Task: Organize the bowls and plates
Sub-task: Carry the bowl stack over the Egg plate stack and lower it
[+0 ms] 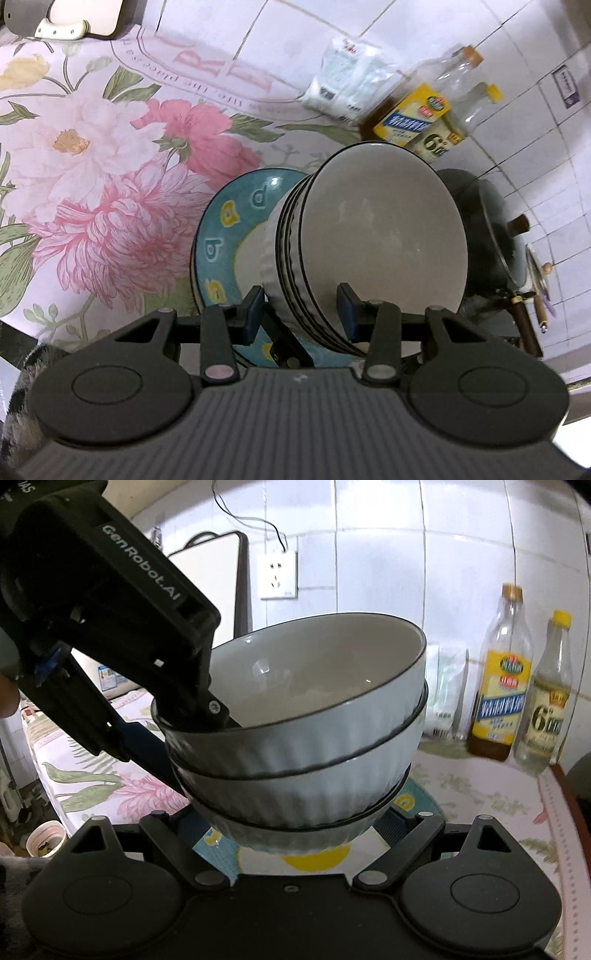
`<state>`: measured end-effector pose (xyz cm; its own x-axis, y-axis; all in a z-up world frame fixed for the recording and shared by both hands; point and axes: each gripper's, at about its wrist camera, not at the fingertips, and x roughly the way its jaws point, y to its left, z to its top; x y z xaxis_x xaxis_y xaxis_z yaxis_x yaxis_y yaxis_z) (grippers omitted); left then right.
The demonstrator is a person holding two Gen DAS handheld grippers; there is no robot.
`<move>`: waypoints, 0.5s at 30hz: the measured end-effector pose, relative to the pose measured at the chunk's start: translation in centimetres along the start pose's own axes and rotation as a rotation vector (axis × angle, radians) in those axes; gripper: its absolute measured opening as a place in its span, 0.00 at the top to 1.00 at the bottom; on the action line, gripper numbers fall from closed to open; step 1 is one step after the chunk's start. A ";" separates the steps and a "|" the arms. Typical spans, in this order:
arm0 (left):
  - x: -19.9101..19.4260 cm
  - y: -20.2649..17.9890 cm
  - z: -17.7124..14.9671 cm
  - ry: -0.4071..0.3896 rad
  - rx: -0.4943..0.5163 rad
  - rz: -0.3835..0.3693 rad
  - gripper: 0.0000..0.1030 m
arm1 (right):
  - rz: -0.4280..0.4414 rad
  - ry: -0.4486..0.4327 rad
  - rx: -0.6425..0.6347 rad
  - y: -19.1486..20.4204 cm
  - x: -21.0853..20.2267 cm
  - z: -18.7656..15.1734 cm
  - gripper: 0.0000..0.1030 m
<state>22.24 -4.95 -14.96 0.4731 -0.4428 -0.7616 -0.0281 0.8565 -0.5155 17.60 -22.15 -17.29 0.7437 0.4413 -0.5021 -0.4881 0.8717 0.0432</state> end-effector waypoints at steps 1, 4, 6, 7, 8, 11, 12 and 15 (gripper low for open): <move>0.4 0.1 0.1 0.005 0.003 0.004 0.61 | 0.000 0.006 0.005 0.3 0.2 0.0 0.08; 1.3 0.6 0.5 0.023 0.003 0.008 0.61 | -0.005 0.024 0.025 0.5 0.6 -0.3 0.08; 1.8 0.8 0.7 0.037 -0.006 0.004 0.61 | -0.011 0.038 0.030 0.4 1.0 -0.5 0.08; 2.0 0.9 0.8 0.043 -0.009 0.002 0.61 | -0.014 0.045 0.028 0.4 1.2 -0.6 0.08; 2.2 1.1 0.8 0.048 -0.013 -0.003 0.61 | -0.013 0.054 0.023 0.4 1.2 -0.6 0.08; 2.7 1.2 0.9 0.056 -0.021 -0.007 0.61 | -0.008 0.077 0.015 0.1 1.6 -0.6 0.08; 2.9 1.2 0.9 0.059 -0.023 -0.005 0.61 | -0.007 0.084 0.014 0.0 1.7 -0.6 0.08; 3.3 1.3 1.0 0.066 -0.044 0.003 0.61 | -0.003 0.109 0.020 -0.5 2.4 -0.4 0.08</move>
<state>24.60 -5.00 -17.79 0.4139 -0.4577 -0.7869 -0.0692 0.8461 -0.5286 19.42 -21.58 -18.88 0.6905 0.4139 -0.5932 -0.4761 0.8775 0.0580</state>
